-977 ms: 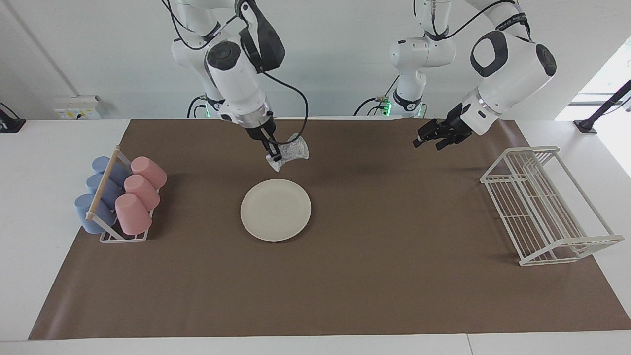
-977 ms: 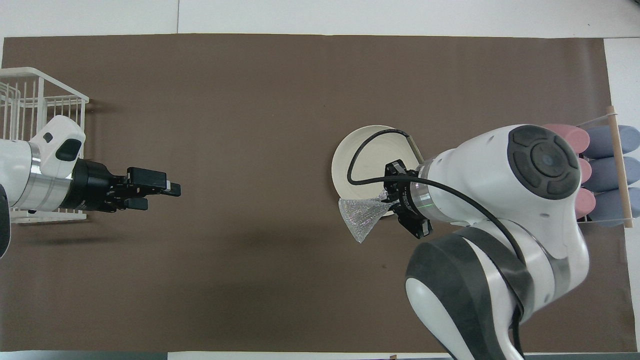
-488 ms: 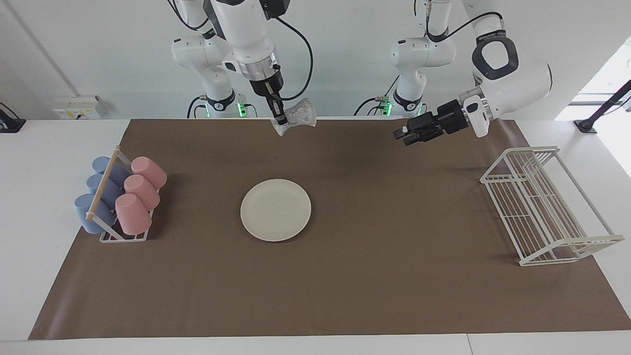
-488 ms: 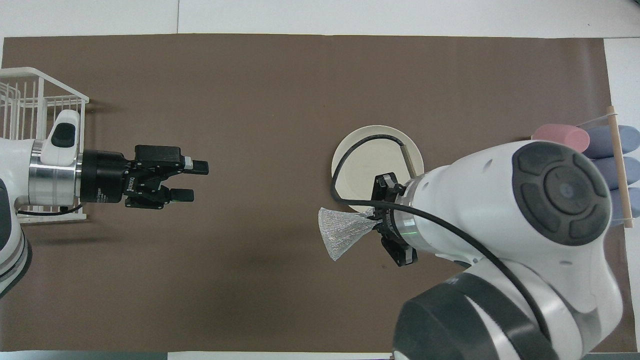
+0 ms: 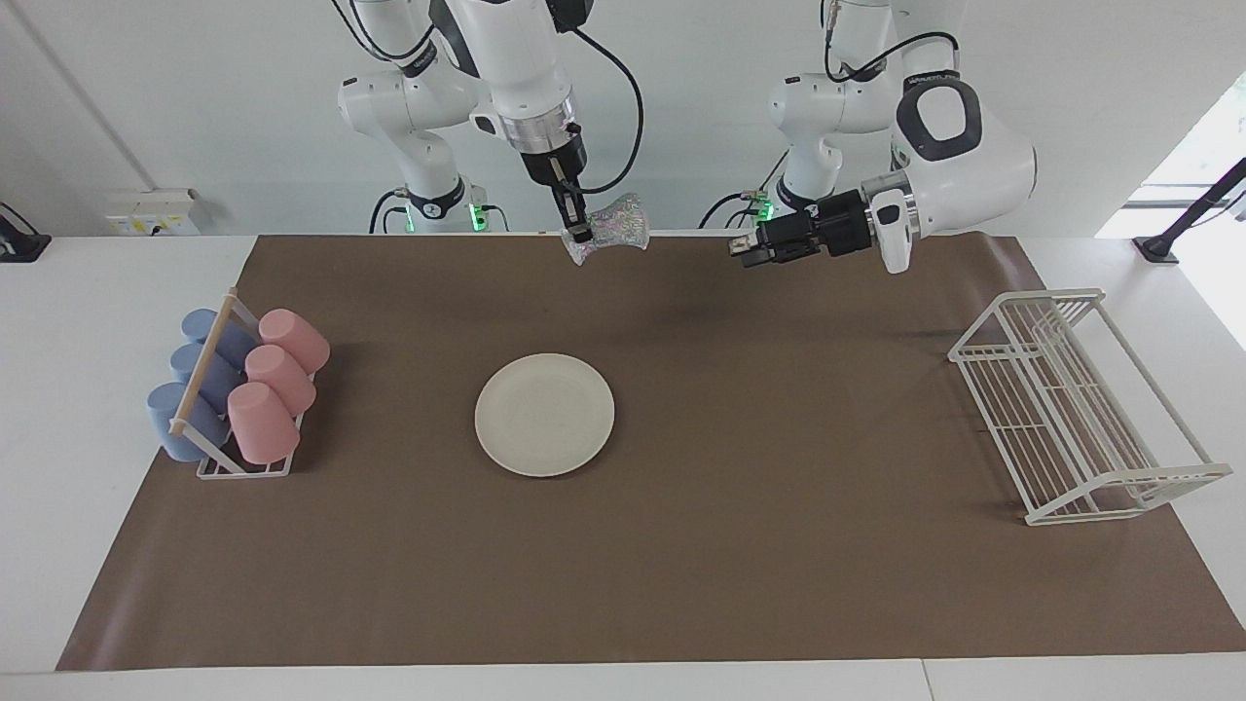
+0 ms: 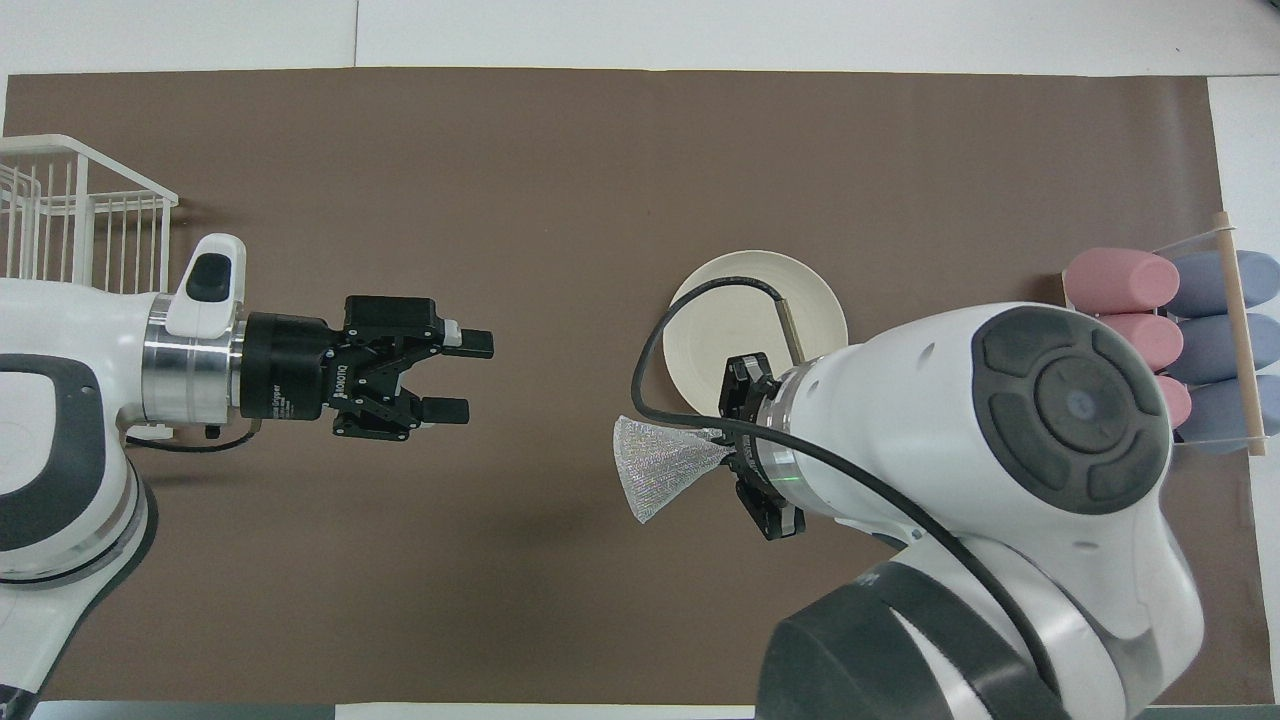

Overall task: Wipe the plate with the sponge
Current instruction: 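Lift the scrubber off the plate while the left gripper reaches it, then hand the scrubber from the right gripper to the left gripper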

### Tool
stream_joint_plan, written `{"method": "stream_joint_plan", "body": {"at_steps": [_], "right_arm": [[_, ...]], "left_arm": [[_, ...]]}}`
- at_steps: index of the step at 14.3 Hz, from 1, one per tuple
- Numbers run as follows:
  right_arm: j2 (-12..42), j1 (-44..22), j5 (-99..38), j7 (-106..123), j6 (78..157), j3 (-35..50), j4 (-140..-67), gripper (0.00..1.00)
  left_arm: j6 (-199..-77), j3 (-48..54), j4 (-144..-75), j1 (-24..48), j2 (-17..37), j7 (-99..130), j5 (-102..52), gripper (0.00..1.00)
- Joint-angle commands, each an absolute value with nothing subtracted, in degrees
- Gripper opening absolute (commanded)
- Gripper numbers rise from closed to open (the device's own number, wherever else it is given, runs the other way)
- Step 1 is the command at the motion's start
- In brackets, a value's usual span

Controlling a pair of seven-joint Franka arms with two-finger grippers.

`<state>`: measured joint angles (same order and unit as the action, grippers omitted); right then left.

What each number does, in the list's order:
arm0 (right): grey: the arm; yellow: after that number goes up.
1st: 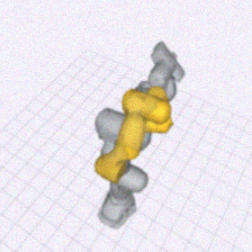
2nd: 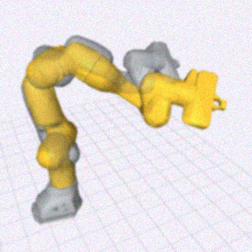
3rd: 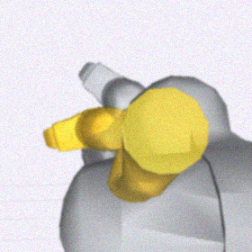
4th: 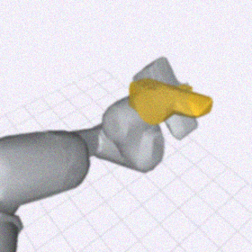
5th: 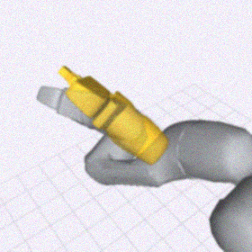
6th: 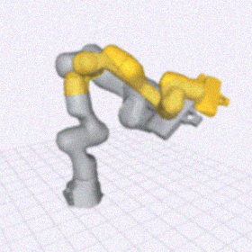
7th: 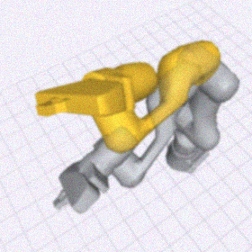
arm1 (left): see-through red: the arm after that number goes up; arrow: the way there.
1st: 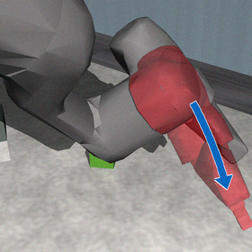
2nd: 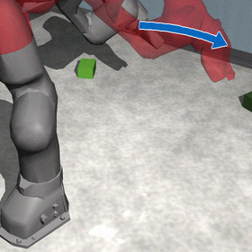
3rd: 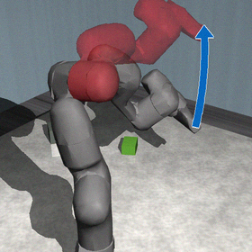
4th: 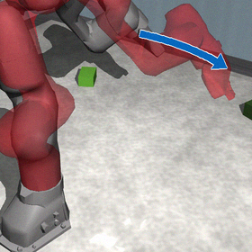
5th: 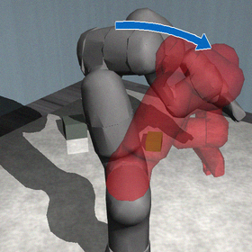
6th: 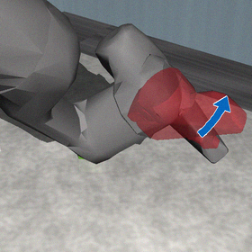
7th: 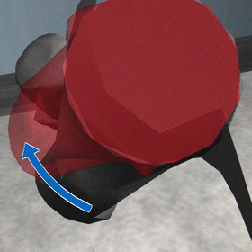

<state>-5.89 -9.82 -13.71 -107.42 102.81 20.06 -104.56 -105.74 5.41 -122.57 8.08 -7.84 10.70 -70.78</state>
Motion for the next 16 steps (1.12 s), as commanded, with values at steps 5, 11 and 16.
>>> {"method": "stream_joint_plan", "body": {"at_steps": [5,11,16], "right_arm": [[-5.2,-9.1,-12.8,-108.1,103.2,20.5,-103.6,0.00],[-5.2,-7.2,-12.8,-106.0,105.2,20.4,-104.3,0.00],[-5.2,-7.3,-12.8,-105.9,105.3,20.4,-104.3,0.00]], "left_arm": [[-114.9,4.8,-127.1,19.7,-9.7,15.1,-80.6,1.00],[-124.6,4.8,-128.1,27.7,-9.8,18.2,-85.2,0.52],[-125.4,4.7,-126.9,27.7,-9.3,21.7,-85.7,0.00]]}}
